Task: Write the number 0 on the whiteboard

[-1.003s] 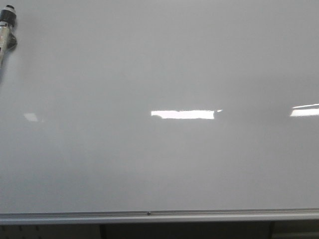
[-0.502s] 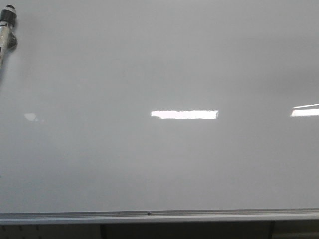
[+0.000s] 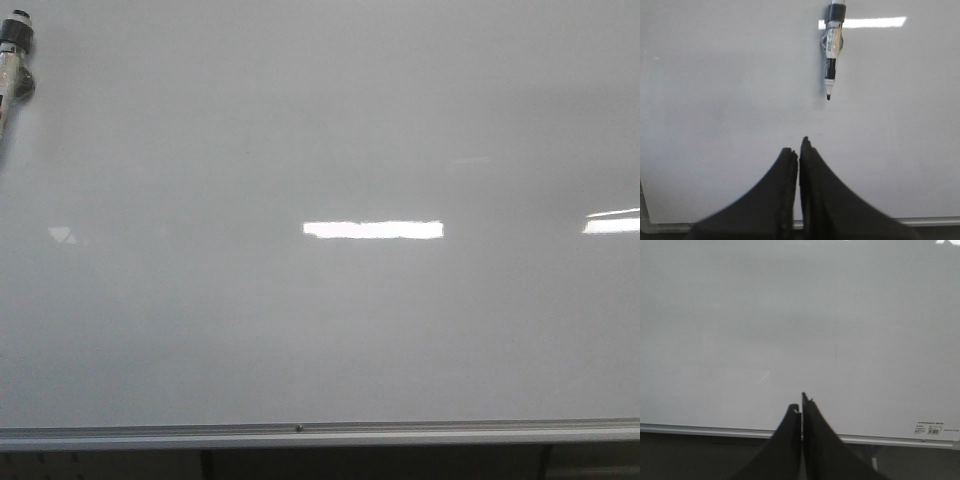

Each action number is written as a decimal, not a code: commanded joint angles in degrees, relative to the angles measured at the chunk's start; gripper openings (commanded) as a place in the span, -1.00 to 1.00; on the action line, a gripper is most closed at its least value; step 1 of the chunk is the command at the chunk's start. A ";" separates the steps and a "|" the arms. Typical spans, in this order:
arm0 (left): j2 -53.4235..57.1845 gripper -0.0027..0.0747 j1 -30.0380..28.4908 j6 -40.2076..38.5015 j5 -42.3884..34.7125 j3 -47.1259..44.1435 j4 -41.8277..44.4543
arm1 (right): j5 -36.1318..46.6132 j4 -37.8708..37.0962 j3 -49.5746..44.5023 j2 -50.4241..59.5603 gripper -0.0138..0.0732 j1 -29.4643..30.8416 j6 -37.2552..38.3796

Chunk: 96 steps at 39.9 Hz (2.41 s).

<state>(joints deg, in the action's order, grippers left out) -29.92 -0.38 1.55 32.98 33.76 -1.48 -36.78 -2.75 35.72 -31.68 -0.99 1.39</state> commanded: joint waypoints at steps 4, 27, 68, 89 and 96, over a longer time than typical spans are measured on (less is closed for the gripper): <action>-3.71 0.19 -0.08 -0.32 -5.98 1.53 -0.59 | 3.47 -0.21 1.35 -0.55 0.32 0.32 0.04; -28.04 0.34 6.23 0.86 -8.36 14.08 -0.08 | 3.71 -0.21 1.35 -0.55 0.65 0.32 0.04; -58.17 -0.15 6.23 0.86 -20.52 28.07 -2.56 | 3.60 -0.21 1.35 -0.55 0.65 0.32 0.04; -56.48 -0.98 6.35 0.86 -19.20 28.16 -2.56 | 3.11 -0.21 1.35 -0.55 0.65 0.32 0.04; -52.49 -0.98 8.90 6.13 -8.67 30.61 -1.91 | 1.00 -0.21 2.09 -0.55 0.65 0.32 0.04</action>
<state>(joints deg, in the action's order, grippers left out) -87.04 6.88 4.40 21.72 60.89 -3.27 -38.25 -2.75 35.72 -31.68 -0.99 1.39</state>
